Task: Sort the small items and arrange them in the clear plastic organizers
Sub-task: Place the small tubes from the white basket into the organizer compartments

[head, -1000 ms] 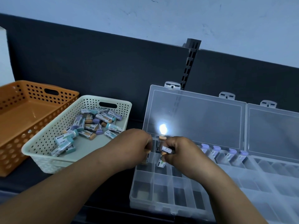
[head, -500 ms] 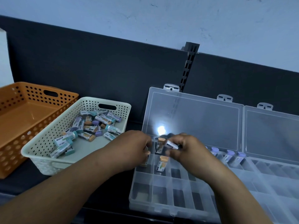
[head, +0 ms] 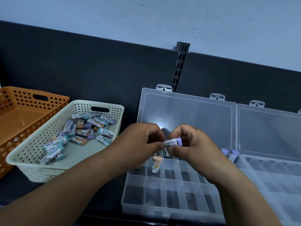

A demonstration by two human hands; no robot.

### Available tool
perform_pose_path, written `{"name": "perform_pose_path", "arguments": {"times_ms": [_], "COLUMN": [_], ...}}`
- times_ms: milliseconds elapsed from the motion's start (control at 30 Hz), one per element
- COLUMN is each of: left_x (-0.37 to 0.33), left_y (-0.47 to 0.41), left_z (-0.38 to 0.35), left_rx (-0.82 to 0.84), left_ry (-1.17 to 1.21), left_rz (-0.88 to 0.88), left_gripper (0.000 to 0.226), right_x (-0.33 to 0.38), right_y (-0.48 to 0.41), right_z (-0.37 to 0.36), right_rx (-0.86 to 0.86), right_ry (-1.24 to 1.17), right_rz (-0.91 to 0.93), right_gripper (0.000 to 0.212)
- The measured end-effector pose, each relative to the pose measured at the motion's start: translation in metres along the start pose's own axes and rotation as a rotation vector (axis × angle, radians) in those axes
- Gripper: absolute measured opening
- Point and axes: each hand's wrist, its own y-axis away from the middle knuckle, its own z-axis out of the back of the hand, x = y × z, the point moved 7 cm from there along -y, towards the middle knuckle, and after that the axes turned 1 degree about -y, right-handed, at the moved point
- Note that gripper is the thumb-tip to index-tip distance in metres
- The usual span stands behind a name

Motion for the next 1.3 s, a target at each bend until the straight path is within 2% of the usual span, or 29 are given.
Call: {"name": "perform_pose_path", "arguments": {"times_ms": [100,200,267,367,433,633,1067,1200,1300], "left_x": [0.004,0.006,0.011,0.021,0.028,0.035,0.039,0.034,0.029], "left_y": [-0.002,-0.002,-0.001,0.002,0.005,0.007,0.006,0.006,0.006], "left_z": [0.000,-0.005,-0.011,-0.020,-0.022,-0.023,-0.023,-0.016,0.002], "left_rx": [-0.025,0.003,0.068,0.189,0.221,0.257,0.238,0.202,0.133], "left_ry": [0.122,0.076,-0.125,-0.580,-0.687,-0.677,-0.687,-0.678,-0.675], "left_rz": [0.031,0.031,0.020,-0.058,-0.083,-0.040,-0.055,-0.064,-0.074], "left_gripper": [0.009,0.006,0.013,0.033,0.033,0.034,0.040,0.043,0.054], "right_x": [-0.006,-0.010,-0.012,-0.017,-0.023,-0.036,-0.049,-0.043,-0.030], "right_y": [0.002,0.003,0.002,0.000,0.000,-0.001,-0.003,-0.003,-0.006], "right_z": [0.003,0.007,0.013,0.016,0.013,0.001,-0.007,-0.001,0.002], "right_rx": [-0.002,-0.025,-0.056,-0.064,-0.040,-0.001,0.057,0.054,0.032], "right_ry": [-0.337,-0.376,-0.242,0.103,0.215,0.426,0.517,0.504,0.521], "right_rz": [-0.063,-0.055,-0.026,0.004,-0.010,-0.038,-0.050,-0.045,-0.023], "right_gripper": [0.011,0.011,0.011,0.009,0.012,0.008,0.006,0.019,0.020]}}
